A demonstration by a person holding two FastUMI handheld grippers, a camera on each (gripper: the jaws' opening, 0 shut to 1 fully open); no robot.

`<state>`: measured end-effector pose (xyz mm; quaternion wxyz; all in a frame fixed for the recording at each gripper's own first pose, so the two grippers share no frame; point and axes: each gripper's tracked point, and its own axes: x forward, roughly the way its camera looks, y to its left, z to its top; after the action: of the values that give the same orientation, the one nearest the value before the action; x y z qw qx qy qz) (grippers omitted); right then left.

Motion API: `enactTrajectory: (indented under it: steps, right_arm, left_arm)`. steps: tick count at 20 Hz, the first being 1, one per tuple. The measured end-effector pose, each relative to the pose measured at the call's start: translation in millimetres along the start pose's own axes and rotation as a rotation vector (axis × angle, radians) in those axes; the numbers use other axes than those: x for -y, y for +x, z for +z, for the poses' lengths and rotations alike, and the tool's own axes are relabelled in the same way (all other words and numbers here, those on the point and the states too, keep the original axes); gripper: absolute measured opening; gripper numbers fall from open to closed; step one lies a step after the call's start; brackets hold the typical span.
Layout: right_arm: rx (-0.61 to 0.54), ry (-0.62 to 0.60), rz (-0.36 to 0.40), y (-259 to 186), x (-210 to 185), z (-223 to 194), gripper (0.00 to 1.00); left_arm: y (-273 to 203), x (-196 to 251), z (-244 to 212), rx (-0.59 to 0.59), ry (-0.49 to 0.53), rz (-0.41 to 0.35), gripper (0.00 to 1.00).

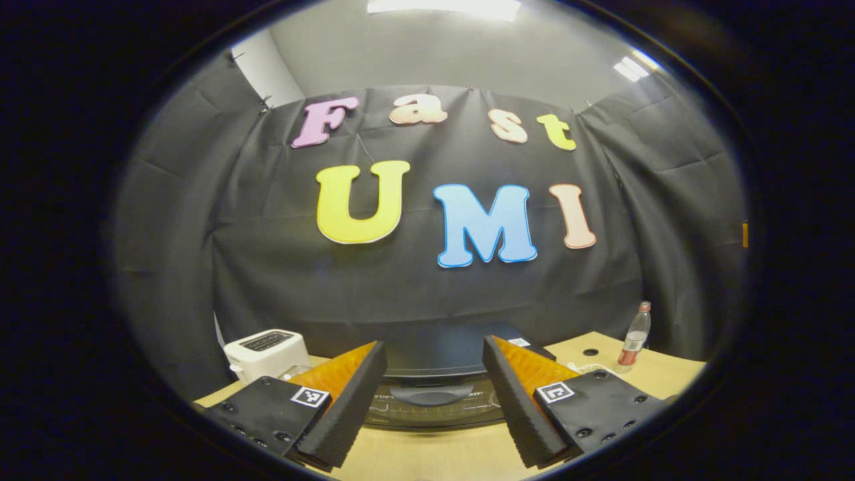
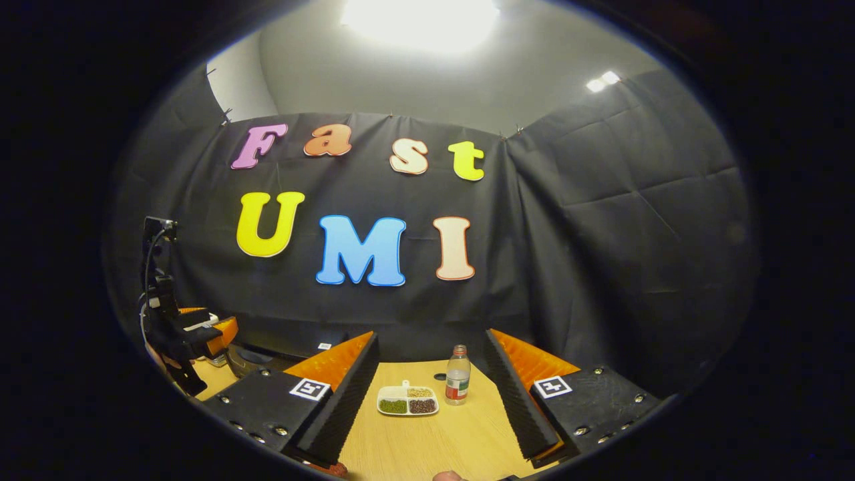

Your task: Open the electric oven with the left hand, put the food in, and close the electric oven.

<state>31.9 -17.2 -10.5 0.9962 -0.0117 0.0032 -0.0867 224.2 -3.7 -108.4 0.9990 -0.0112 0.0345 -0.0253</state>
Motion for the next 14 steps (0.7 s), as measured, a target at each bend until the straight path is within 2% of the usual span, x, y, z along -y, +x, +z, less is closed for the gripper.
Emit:
enactTrajectory:
  steps: [2, 5, 6, 9, 10, 11, 12, 14]
  right_arm:
    - [-0.006, -0.005, -0.035, 1.2, 7.2, 0.2, 0.95]
    - [-0.012, -0.029, -0.084, -1.1, 18.1, 1.8, 0.95]
    - [-0.017, -0.038, -0.099, -2.2, 21.6, 0.8, 0.95]
    - [-0.040, -0.053, -0.131, -6.1, 28.1, -2.9, 0.95]
    - [-0.046, -0.059, -0.138, -7.0, 29.5, -3.9, 0.95]
    - [-0.051, -0.065, -0.141, -6.7, 30.4, -4.1, 0.95]
    - [-0.055, -0.072, -0.143, -8.1, 31.2, -4.4, 0.95]
    - [-0.058, -0.088, -0.152, -8.0, 34.8, -3.1, 0.95]
  left_arm:
    - [18.6, -0.2, -12.6, -0.018, -0.004, -0.008, 0.92]
    - [43.7, -0.5, -33.9, -0.052, 0.001, -0.017, 0.92]
    - [50.9, -0.7, -41.7, -0.062, 0.004, -0.017, 1.00]
    - [71.9, -1.1, -65.3, -0.094, 0.010, -0.017, 1.00]
    - [77.8, 0.2, -72.4, -0.102, 0.013, -0.019, 0.97]
    - [82.4, 0.1, -76.9, -0.108, 0.019, -0.020, 1.00]
    - [87.2, 1.1, -82.9, -0.115, 0.026, -0.020, 0.97]
    - [92.6, 3.7, -91.7, -0.129, 0.036, -0.026, 1.00]
